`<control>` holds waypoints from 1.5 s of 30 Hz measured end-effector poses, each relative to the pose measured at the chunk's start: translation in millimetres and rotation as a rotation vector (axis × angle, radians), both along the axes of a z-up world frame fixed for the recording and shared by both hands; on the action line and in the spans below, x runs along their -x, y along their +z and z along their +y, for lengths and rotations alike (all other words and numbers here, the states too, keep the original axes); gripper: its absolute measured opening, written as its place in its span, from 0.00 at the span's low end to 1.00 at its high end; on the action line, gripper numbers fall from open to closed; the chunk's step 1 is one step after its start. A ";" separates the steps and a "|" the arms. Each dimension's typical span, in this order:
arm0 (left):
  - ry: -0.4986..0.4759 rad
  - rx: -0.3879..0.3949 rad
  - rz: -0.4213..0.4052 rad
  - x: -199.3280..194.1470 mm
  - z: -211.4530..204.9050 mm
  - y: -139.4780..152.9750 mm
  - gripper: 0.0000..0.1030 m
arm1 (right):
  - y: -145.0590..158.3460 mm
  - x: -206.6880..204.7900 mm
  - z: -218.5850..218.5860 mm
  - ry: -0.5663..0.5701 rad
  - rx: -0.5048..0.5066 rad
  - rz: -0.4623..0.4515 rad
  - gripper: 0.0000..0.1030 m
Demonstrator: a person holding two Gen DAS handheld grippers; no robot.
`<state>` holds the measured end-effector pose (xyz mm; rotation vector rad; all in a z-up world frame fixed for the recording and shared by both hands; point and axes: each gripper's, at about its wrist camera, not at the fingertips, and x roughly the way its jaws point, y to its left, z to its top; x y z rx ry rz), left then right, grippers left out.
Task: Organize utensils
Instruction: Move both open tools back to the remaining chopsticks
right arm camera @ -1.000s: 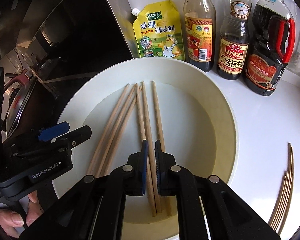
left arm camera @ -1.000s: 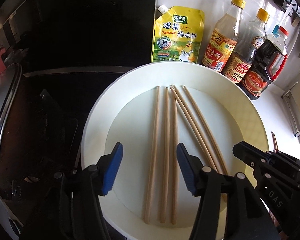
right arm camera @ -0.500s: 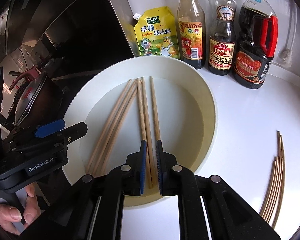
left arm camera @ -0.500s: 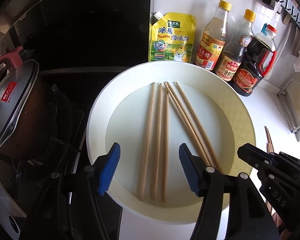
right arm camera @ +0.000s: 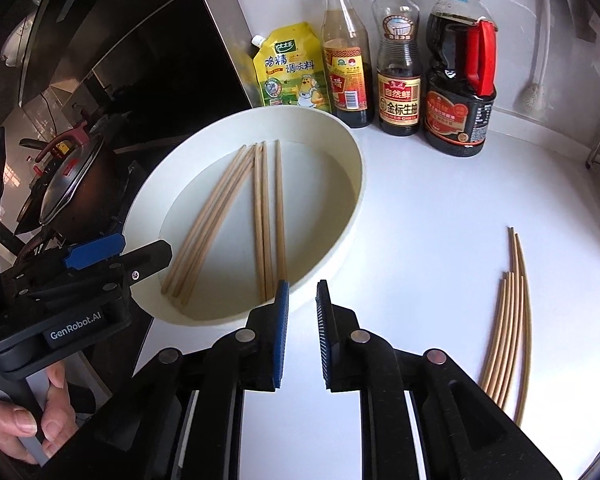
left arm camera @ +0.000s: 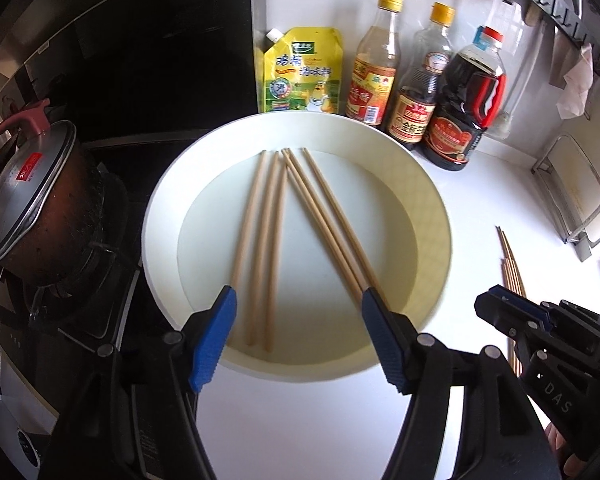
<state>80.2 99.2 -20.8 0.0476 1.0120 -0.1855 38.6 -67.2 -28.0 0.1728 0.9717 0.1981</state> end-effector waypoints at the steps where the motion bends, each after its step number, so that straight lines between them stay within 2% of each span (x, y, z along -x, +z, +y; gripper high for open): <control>1: -0.005 0.000 0.001 3.3 -4.4 0.2 0.62 | 0.3 4.7 -4.7 -0.005 0.001 0.000 0.16; 9: -0.047 -0.012 0.004 25.9 -37.3 0.6 0.63 | -2.3 38.9 -46.3 -0.063 0.007 0.004 0.24; 18: -0.116 -0.003 0.016 47.7 -80.1 -6.4 0.65 | -14.1 68.8 -97.0 -0.159 0.009 0.016 0.27; 29: -0.193 0.013 0.060 65.4 -136.6 -26.5 0.67 | -47.5 101.8 -155.3 -0.263 0.043 0.066 0.32; 38: -0.190 0.013 0.075 70.6 -162.5 -44.5 0.69 | -69.4 94.9 -184.1 -0.275 0.068 0.086 0.33; 45: -0.169 0.002 0.096 69.3 -172.6 -61.1 0.69 | -89.7 70.4 -190.3 -0.237 0.078 0.093 0.33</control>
